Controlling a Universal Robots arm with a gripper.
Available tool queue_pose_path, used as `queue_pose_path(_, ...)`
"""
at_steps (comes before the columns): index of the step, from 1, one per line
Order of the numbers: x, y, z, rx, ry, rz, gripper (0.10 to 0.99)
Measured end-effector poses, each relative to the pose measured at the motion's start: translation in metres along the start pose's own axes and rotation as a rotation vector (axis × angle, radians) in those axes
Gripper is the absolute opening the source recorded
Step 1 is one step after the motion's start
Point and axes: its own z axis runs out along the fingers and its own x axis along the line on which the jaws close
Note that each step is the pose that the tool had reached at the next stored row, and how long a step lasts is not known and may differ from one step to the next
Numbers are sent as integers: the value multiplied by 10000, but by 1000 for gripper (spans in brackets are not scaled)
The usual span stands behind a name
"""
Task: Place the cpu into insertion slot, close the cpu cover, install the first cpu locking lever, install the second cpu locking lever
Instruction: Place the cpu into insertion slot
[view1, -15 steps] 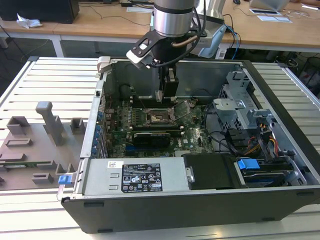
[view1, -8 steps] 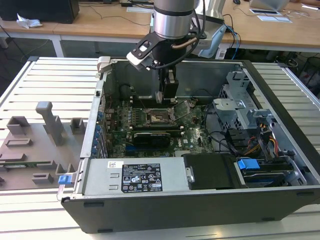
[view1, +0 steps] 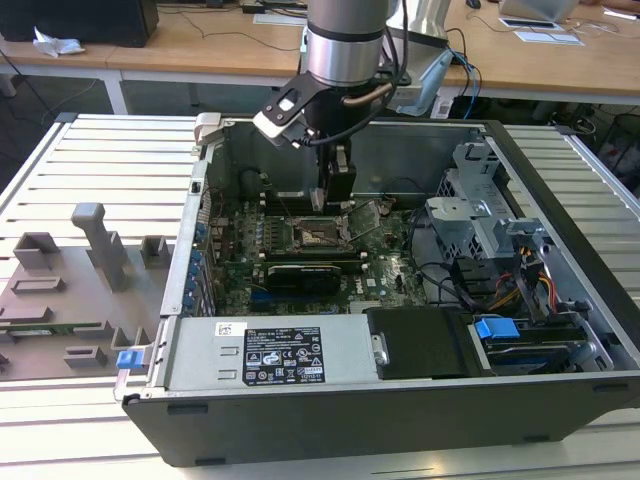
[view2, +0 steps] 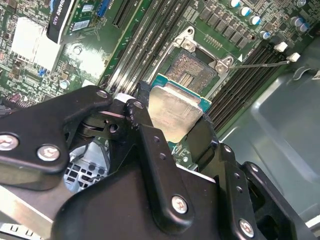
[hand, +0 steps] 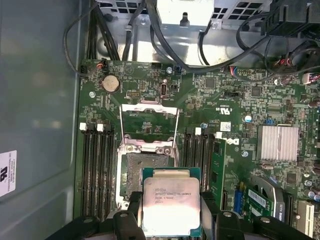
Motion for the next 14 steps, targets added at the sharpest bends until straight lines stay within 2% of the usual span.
queue_pose_path(9, 18, -1, 172, 0, 0, 0, 545)
queue_pose_path(14, 32, -1, 207, 1, 0, 2, 545)
